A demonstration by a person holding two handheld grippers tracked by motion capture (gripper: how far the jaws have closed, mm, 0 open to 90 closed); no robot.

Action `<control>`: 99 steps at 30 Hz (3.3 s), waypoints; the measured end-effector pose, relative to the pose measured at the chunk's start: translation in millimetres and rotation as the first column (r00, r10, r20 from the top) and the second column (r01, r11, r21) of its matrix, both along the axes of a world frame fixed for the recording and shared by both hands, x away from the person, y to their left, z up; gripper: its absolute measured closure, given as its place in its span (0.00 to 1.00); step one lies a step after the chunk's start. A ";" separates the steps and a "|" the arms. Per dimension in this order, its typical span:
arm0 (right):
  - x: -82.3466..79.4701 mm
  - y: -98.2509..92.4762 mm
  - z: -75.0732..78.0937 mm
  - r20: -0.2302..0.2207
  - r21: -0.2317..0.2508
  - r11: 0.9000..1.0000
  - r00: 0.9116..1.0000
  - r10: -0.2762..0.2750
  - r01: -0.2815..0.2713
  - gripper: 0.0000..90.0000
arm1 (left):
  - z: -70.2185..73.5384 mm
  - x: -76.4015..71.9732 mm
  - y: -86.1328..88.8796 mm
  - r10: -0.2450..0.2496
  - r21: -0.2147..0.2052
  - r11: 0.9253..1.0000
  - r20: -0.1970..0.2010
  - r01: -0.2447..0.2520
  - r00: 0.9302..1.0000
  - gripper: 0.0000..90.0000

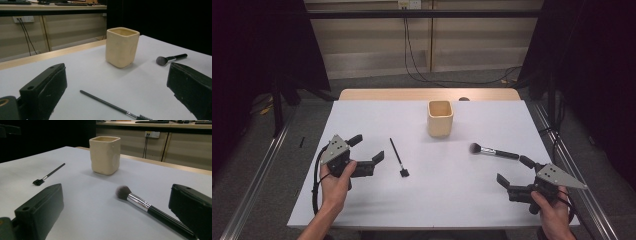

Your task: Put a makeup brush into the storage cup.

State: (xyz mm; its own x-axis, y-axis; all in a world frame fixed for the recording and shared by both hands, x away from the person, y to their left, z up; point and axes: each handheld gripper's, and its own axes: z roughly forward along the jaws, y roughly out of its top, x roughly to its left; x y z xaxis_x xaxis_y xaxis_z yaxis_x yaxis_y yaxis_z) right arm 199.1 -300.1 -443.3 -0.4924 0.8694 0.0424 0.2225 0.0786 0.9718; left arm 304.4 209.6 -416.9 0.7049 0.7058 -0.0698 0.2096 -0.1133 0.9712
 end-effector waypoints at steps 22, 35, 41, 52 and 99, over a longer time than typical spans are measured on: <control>1.1 2.1 -0.6 -0.008 -0.009 1.000 1.000 0.015 -0.015 0.00 | 0.7 31.6 -24.3 -0.010 0.029 1.000 -0.012 0.011 1.000 0.03; 2.4 2.1 -0.9 -0.013 -0.008 1.000 1.000 0.013 -0.013 0.00 | 6.2 51.8 -41.5 -0.058 0.080 0.995 -0.057 0.062 0.997 0.03; 1.6 2.2 -0.6 -0.007 -0.013 1.000 1.000 0.016 -0.016 0.00 | 14.5 57.5 -43.3 -0.049 0.130 0.989 -0.118 0.064 0.992 0.03; 2.2 1.7 -0.8 -0.016 -0.008 1.000 1.000 0.011 -0.011 0.00 | 33.4 64.5 -44.1 -0.121 0.254 0.952 -0.201 0.171 0.972 0.03; 2.4 3.6 -2.0 -0.035 -0.022 0.999 0.999 0.025 -0.026 0.00 | 3.9 90.0 -68.3 -0.317 0.537 0.527 -0.595 0.659 0.739 0.05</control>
